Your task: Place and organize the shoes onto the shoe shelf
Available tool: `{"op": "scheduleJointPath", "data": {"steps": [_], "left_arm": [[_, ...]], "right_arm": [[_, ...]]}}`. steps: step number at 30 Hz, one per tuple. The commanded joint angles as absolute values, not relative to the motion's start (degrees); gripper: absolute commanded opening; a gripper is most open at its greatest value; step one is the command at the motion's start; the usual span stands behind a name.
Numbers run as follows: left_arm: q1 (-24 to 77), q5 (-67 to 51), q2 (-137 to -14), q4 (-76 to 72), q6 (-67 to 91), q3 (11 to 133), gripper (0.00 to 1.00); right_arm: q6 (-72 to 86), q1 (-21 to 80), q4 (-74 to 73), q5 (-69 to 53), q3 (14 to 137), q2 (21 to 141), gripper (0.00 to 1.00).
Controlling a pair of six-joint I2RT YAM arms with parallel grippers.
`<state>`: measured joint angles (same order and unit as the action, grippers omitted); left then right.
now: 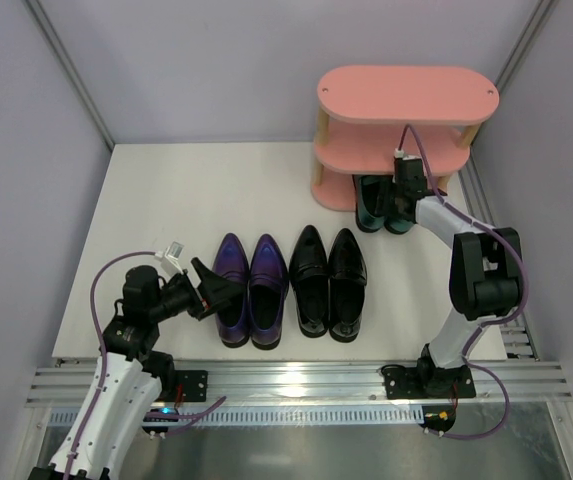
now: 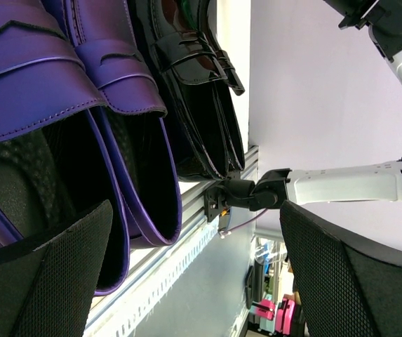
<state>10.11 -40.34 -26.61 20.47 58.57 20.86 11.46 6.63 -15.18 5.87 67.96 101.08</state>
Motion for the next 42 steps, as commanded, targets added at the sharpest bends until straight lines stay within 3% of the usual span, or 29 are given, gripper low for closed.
{"op": "scheduleJointPath", "data": {"steps": [1,12,19,28,30,32,33,35,39,40,42], "left_arm": [[10.1,-40.5,-26.2,20.2,58.7,22.1,1.00],[10.1,-40.1,-26.7,19.8,58.4,21.4,1.00],[10.1,-40.0,-27.1,19.1,58.5,21.4,1.00],[10.2,-39.7,-27.0,19.9,57.9,22.0,1.00],[10.2,-39.8,-27.2,19.7,58.0,21.7,1.00],[10.2,-40.0,-27.3,19.1,58.1,21.4,1.00],[10.2,-40.0,-27.5,18.9,58.1,21.3,1.00],[10.2,-40.3,-27.9,18.5,58.2,20.8,1.00],[10.1,-40.6,-28.1,18.4,58.4,20.0,1.00],[10.1,-40.5,-28.0,18.3,58.4,20.0,1.00],[10.1,-40.4,-27.5,18.2,58.7,19.7,1.00]], "right_arm": [[15.9,6.1,-15.7,2.4,63.9,100.0,0.56],[18.0,6.1,-15.8,-3.0,64.4,88.3,0.67],[18.1,6.3,-21.0,-1.2,67.9,83.1,0.70],[22.1,9.1,-24.9,8.2,54.9,63.2,0.70],[24.2,9.1,-26.1,11.0,50.2,58.8,0.48],[25.2,9.1,-26.6,11.8,47.3,56.2,0.13],[26.1,9.1,-26.6,11.8,44.7,55.6,0.05],[26.4,9.1,-26.5,11.3,42.6,55.1,0.04],[25.9,9.1,-24.0,9.5,38.3,55.9,0.04],[25.7,9.1,-23.3,9.7,37.8,56.4,0.14],[25.7,9.1,-21.9,10.8,36.9,58.2,0.51]]}}
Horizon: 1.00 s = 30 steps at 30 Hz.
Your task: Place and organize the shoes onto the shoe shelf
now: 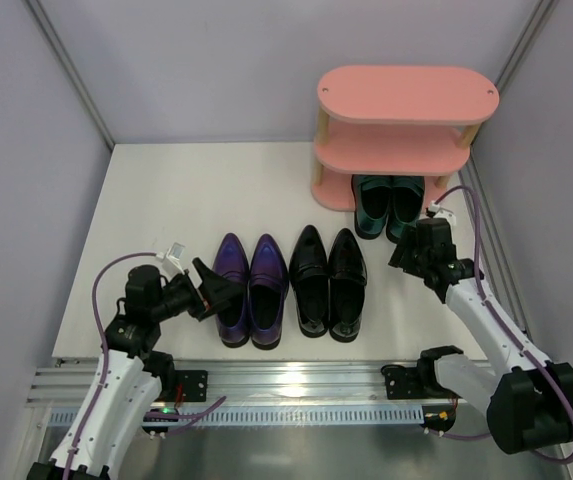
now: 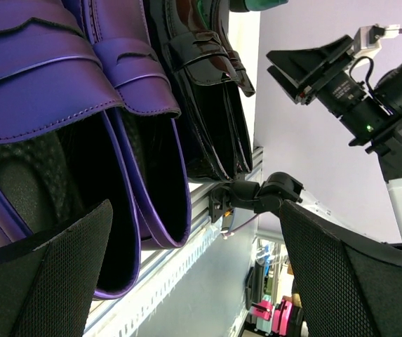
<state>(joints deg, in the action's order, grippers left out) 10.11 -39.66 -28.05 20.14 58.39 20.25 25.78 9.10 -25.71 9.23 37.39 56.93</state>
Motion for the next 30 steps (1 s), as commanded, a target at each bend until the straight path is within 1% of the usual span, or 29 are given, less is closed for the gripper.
{"op": "scheduleJointPath", "data": {"steps": [1,4,6,10,14,20,24,25,27,28,30], "left_arm": [[10.1,-40.3,-27.3,18.0,58.9,19.5,1.00],[10.2,-40.2,-27.2,18.0,58.8,19.3,1.00],[10.2,-40.1,-27.4,17.8,58.8,19.2,1.00],[10.1,-40.3,-28.0,17.5,58.4,19.2,1.00],[10.2,-40.3,-27.7,17.8,58.3,18.9,1.00],[10.2,-39.8,-26.5,18.2,58.2,18.5,1.00],[10.1,-39.5,-25.6,18.7,58.1,18.0,1.00],[10.2,-39.5,-25.4,19.0,58.1,17.9,1.00],[10.2,-39.3,-25.1,19.2,58.0,17.8,1.00],[10.1,-39.3,-24.8,19.5,57.8,17.8,1.00],[10.1,-39.2,-24.4,20.2,57.7,17.8,1.00]], "right_arm": [[25.5,9.1,-21.3,11.2,36.7,59.1,0.72],[25.0,9.1,-18.8,12.4,36.6,62.6,0.83],[24.6,9.1,-16.0,12.4,36.6,64.9,0.84],[24.7,9.1,-13.1,14.7,38.6,74.1,0.85],[25.9,8.9,-9.9,17.4,40.9,79.8,0.84],[25.8,8.8,-6.5,16.6,48.1,87.1,0.84],[25.3,8.7,-6.9,17.0,52.5,92.4,0.80],[25.5,8.7,-7.3,17.4,53.3,93.1,0.77],[25.8,8.8,-8.9,18.2,55.5,94.2,0.67],[25.8,8.7,-9.5,19.2,56.3,95.0,0.59],[25.8,8.7,-11.1,19.9,57.7,95.4,0.50]]}}
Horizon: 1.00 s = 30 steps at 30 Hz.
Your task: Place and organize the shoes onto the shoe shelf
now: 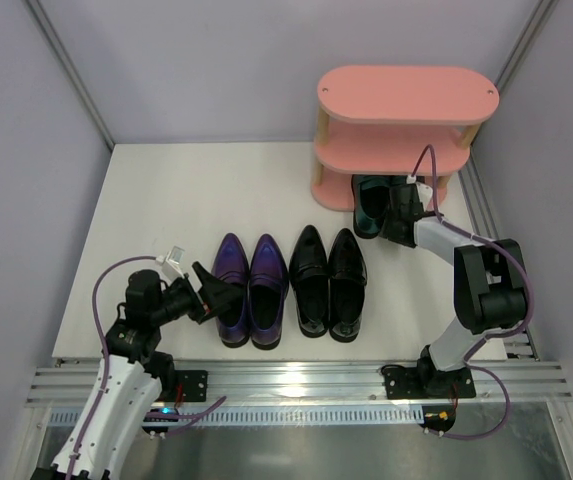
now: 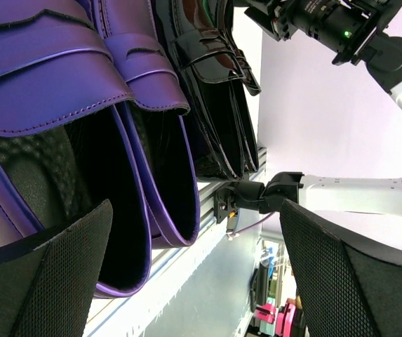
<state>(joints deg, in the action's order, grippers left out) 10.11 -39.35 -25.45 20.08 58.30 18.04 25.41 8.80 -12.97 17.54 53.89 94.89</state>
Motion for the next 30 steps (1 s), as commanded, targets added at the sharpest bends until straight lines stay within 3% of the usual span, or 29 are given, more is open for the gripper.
{"op": "scheduleJointPath", "data": {"steps": [1,5,9,30], "left_arm": [[10.1,-39.1,-24.1,20.3,57.5,17.8,1.00],[10.1,-38.9,-23.7,20.7,57.5,17.8,1.00],[10.1,-38.9,-23.9,20.5,57.7,17.7,1.00],[10.1,-38.7,-22.7,21.7,57.9,17.9,1.00]], "right_arm": [[25.7,8.7,-11.4,20.5,57.9,95.1,0.45],[24.7,8.7,-12.0,22.6,57.5,92.9,0.31],[21.9,8.7,-12.4,23.7,58.6,91.3,0.24],[16.4,7.0,-15.9,26.8,70.7,94.6,0.27]]}}
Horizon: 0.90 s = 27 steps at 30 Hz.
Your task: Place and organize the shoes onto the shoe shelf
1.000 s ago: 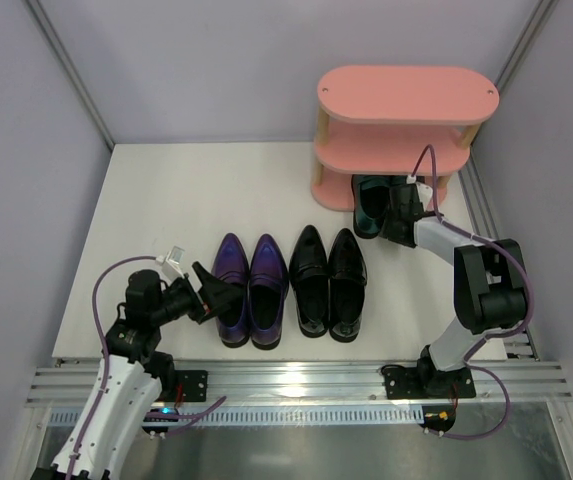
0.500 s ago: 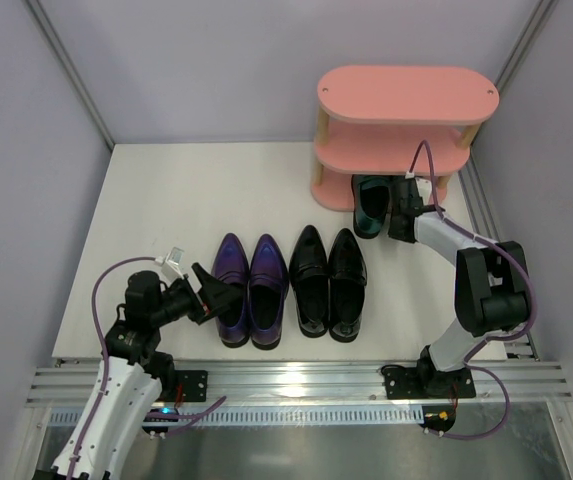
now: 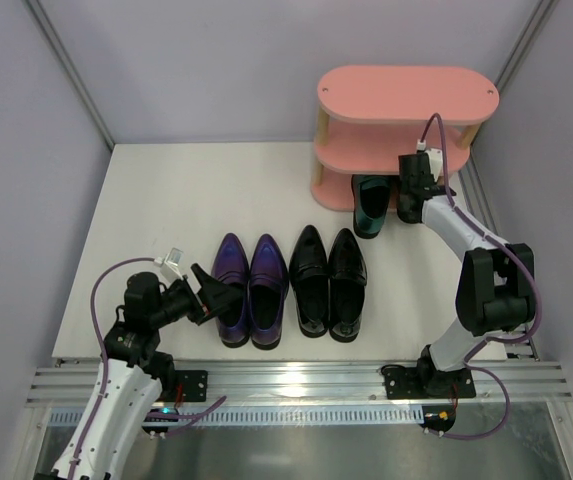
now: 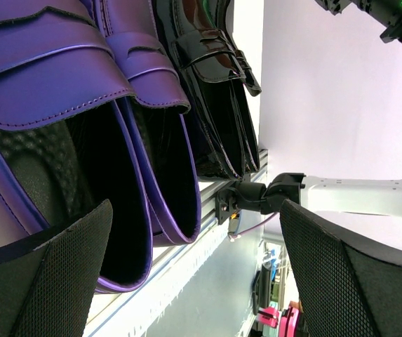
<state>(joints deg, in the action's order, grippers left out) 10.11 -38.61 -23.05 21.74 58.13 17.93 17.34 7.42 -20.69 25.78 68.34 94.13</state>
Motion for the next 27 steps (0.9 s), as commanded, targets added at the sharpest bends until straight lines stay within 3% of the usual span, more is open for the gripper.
{"op": "scheduleJointPath", "data": {"steps": [1,8,12,19,27], "left_arm": [[10.2,-38.7,-22.6,21.7,57.8,18.0,1.00],[10.2,-38.7,-22.9,21.8,57.7,18.0,1.00],[10.1,-38.7,-22.9,21.4,57.7,18.0,1.00],[10.2,-39.0,-24.3,20.9,57.4,17.6,0.99],[10.2,-38.7,-23.5,20.8,57.7,17.4,1.00]], "right_arm": [[16.4,7.0,-16.0,26.8,70.6,94.7,0.27],[16.8,7.0,-12.6,19.7,63.4,89.6,0.28],[17.8,8.0,-8.3,11.9,54.6,79.4,0.45],[19.2,12.0,-7.0,6.7,46.9,72.3,0.62],[21.1,16.3,-0.8,5.4,41.5,76.4,0.63]]}}
